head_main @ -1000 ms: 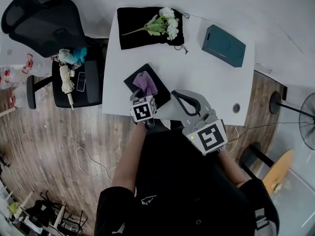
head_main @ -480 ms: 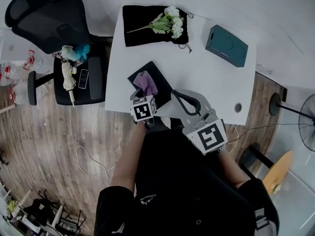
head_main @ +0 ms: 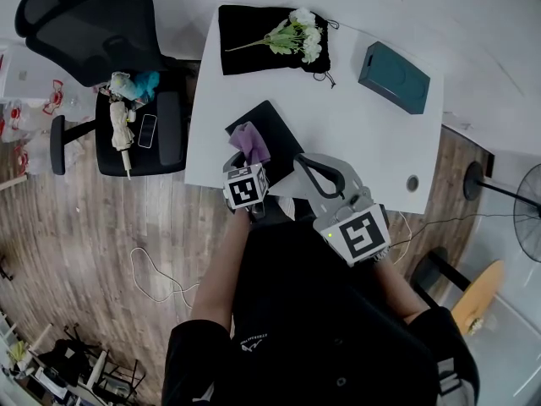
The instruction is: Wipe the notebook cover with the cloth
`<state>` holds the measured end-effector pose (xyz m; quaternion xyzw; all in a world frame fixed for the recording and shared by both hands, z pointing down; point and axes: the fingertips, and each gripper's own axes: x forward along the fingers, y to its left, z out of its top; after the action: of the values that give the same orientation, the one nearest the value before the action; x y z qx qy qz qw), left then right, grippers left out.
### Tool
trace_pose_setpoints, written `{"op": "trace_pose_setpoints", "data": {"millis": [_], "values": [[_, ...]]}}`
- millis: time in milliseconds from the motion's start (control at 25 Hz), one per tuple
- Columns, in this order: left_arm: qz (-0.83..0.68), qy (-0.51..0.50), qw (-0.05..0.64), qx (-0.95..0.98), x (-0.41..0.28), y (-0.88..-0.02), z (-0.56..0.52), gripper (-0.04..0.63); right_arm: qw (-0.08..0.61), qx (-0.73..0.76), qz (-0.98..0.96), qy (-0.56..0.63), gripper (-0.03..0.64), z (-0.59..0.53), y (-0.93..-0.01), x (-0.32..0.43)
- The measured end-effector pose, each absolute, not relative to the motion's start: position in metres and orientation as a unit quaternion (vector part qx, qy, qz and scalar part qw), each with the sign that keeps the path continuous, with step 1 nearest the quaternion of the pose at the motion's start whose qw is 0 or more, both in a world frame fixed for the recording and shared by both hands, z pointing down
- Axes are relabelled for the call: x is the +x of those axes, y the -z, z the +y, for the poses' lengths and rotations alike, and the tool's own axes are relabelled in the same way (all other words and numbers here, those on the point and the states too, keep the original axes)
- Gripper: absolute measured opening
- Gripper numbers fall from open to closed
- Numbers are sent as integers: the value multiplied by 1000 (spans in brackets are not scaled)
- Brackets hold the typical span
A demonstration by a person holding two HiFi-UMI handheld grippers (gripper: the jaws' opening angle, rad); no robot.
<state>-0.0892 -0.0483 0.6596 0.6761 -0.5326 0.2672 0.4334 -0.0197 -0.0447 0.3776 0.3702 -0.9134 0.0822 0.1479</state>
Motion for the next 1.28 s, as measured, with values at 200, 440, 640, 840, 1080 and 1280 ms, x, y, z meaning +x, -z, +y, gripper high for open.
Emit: {"op": "trace_pose_setpoints", "data": {"millis": [200, 440, 640, 840, 1080, 1280], "values": [[-535, -268, 433, 675, -96, -660, -43, 69, 148, 370, -914, -81, 5, -40, -377, -25], [-536, -267, 433, 674, -104, -659, -37, 69, 149, 368, -914, -78, 5, -34, -377, -32], [-541, -265, 431, 672, -110, -660, -32, 69, 146, 368, -915, -77, 5, -29, -375, -37], [-547, -266, 428, 669, -118, -661, -27, 69, 151, 363, -917, -71, 5, -23, -376, -42], [-557, -262, 433, 658, -128, -662, -22, 68, 145, 362, -918, -70, 5, -19, -372, -45], [-571, -258, 435, 646, -137, -658, -18, 67, 147, 357, -919, -77, 5, -20, -373, -41]]}}
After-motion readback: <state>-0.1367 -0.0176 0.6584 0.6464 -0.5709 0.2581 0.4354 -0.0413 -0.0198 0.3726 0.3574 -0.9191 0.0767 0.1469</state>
